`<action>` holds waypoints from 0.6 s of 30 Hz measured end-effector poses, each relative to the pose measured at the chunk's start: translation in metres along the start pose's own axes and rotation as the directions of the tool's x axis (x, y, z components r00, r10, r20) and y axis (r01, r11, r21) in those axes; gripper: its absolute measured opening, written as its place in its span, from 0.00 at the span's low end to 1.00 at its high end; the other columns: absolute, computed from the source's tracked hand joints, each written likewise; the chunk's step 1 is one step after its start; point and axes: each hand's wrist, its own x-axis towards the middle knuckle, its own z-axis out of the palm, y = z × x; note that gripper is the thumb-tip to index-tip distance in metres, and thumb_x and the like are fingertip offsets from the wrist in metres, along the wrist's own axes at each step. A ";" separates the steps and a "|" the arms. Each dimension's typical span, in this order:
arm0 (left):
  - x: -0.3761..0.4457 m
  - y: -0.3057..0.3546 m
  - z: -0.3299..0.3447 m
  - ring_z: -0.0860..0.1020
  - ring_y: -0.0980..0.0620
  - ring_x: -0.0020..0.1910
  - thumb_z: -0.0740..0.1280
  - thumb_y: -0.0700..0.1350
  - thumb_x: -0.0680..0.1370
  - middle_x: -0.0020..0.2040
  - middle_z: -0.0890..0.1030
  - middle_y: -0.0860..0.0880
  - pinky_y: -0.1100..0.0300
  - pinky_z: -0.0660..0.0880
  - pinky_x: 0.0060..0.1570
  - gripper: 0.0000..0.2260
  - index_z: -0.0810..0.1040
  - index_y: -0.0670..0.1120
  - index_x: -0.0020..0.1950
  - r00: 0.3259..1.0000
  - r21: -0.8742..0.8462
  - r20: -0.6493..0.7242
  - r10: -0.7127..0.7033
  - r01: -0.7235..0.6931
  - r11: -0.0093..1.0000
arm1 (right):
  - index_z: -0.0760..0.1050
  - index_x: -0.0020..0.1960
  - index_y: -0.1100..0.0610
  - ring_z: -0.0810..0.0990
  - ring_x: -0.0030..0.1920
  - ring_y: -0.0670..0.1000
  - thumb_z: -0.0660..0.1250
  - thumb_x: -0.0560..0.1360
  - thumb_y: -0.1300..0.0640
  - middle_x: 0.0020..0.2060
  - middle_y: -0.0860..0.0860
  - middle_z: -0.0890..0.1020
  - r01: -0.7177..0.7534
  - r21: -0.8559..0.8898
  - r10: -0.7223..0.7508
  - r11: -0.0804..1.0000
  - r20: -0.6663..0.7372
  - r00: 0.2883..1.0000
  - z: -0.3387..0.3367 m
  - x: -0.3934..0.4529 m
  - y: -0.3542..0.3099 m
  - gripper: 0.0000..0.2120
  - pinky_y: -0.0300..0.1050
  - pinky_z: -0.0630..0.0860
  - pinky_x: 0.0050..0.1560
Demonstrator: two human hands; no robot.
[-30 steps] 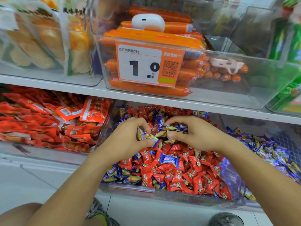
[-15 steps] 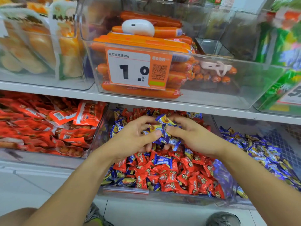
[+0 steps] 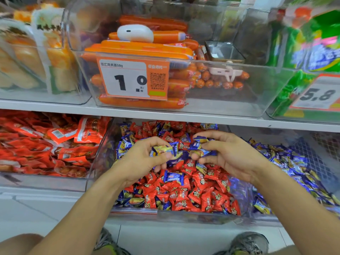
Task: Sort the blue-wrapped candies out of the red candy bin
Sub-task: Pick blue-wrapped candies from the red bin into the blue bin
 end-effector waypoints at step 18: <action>-0.005 0.021 0.043 0.74 0.62 0.35 0.70 0.49 0.78 0.53 0.77 0.57 0.64 0.68 0.40 0.12 0.78 0.52 0.61 0.992 0.849 -0.104 0.067 0.053 0.526 | 0.79 0.57 0.56 0.75 0.34 0.54 0.73 0.72 0.59 0.38 0.59 0.80 0.152 -0.126 -0.157 0.980 -0.038 0.987 -0.082 -0.078 0.006 0.13 0.41 0.73 0.33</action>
